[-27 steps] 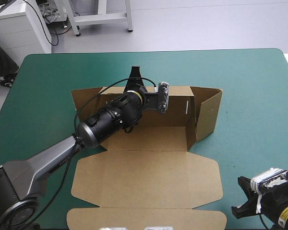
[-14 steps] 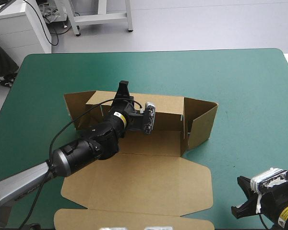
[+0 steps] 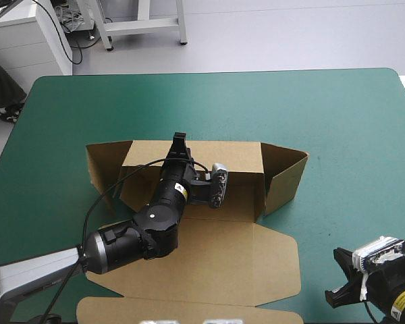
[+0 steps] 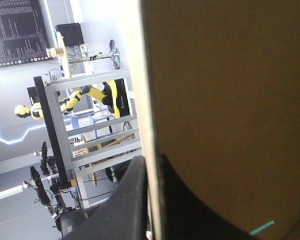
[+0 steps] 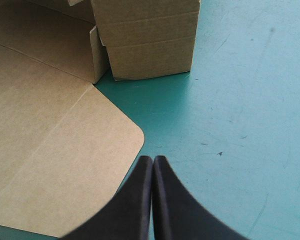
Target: Fold the box
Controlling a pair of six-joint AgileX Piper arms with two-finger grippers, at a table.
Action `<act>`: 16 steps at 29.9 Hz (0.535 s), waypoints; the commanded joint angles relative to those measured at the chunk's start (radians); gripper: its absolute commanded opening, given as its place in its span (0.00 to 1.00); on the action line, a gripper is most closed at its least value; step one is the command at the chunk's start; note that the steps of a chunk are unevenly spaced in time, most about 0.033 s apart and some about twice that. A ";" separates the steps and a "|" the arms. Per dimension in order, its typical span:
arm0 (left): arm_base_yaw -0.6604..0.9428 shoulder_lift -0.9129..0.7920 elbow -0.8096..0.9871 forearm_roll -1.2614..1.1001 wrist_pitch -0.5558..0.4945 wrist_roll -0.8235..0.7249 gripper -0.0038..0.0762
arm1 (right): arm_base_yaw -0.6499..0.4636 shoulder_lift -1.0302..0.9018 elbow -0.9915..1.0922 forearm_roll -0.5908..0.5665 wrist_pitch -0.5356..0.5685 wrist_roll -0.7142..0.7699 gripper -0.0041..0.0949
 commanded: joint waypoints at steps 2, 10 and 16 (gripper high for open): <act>0.000 -0.013 -0.013 -0.011 -0.067 -0.010 0.04 | -0.004 0.008 -0.025 -0.016 -0.064 -0.004 0.02; 0.063 -0.013 -0.013 -0.006 -0.084 0.004 0.04 | -0.004 0.008 -0.025 -0.024 -0.064 -0.004 0.02; 0.076 -0.013 -0.013 0.009 -0.163 0.004 0.04 | -0.004 0.008 -0.025 -0.027 -0.064 -0.009 0.09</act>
